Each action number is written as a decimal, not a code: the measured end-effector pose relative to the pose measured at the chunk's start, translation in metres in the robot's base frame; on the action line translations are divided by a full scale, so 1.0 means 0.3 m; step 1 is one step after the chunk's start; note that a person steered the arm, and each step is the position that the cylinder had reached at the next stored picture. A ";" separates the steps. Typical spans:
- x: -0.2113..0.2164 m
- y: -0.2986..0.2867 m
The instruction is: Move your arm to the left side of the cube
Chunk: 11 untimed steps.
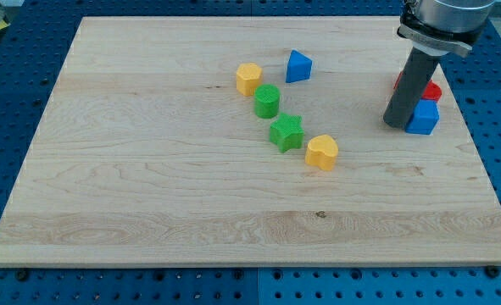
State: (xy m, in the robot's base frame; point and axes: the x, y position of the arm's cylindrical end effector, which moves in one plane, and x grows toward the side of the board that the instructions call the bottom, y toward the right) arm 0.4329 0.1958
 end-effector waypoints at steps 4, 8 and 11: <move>-0.003 -0.112; -0.009 -0.108; -0.009 -0.083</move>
